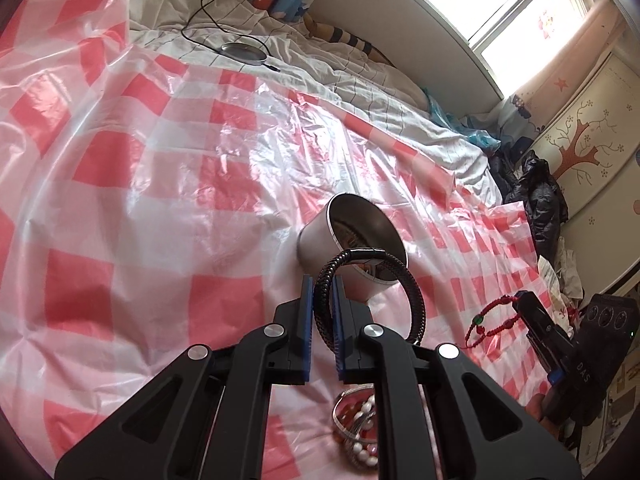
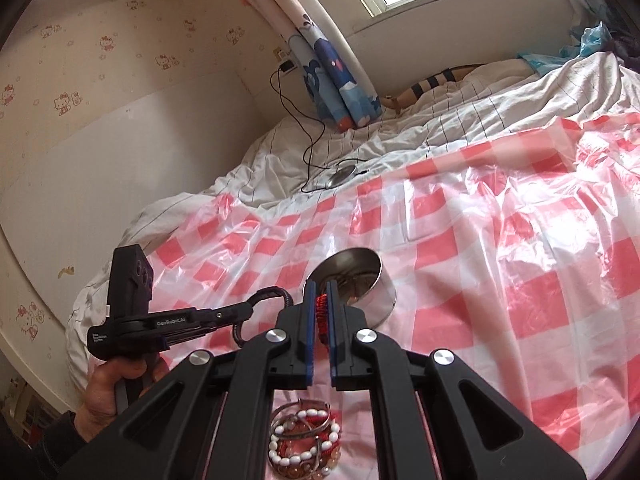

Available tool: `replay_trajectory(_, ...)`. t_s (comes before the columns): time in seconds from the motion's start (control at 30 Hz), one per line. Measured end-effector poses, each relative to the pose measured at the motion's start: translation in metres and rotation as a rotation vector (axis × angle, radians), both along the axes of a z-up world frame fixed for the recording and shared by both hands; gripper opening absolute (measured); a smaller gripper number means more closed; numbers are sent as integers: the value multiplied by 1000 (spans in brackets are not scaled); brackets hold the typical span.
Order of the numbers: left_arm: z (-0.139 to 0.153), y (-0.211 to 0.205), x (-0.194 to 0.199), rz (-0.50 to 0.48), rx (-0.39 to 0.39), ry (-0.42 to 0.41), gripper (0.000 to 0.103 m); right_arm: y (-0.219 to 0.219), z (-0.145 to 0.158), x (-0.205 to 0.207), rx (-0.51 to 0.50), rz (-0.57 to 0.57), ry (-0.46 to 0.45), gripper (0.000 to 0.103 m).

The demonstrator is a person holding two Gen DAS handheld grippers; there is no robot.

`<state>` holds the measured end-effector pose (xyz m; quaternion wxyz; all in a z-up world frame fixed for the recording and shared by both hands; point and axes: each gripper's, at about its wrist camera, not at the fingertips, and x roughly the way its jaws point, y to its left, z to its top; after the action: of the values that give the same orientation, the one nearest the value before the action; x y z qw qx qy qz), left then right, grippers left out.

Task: Organize jewelry
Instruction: 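Carry both bracelets over the steel tin and open both grippers into it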

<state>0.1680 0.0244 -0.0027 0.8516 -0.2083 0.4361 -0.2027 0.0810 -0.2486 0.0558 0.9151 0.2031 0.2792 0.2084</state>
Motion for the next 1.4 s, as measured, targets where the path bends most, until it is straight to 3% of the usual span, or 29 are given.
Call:
replay_trajectory(0.43,-1,-35,40,15,-29,-23,8,-10,6,32,47,-8,-38,6)
replay_trajectory(0.7,-9,-55,60,12,58,-32,8,1,9,59,50,16,-50,6)
replay_trajectory(0.87,-18,-67,67,-21,100,8,8,9,5,80,55,30,-41,6)
replay_trajectory(1.1,8,-46,59,40,81,-52,12,31,-13,110,83,71,2,6)
replay_trajectory(1.17,12,-41,59,51,64,-60,13,39,-18,119,51,72,34,6)
replay_trajectory(1.23,12,-36,59,60,48,-57,17,45,-30,126,-47,36,88,24)
replay_trajectory(1.27,11,-36,59,60,44,-52,18,44,-36,127,-74,16,100,55)
replay_trajectory(1.3,10,-36,60,58,42,-48,19,40,-40,126,-97,-18,106,66)
replay_trajectory(1.4,10,-38,58,54,48,-43,23,26,-39,124,-81,-49,100,66)
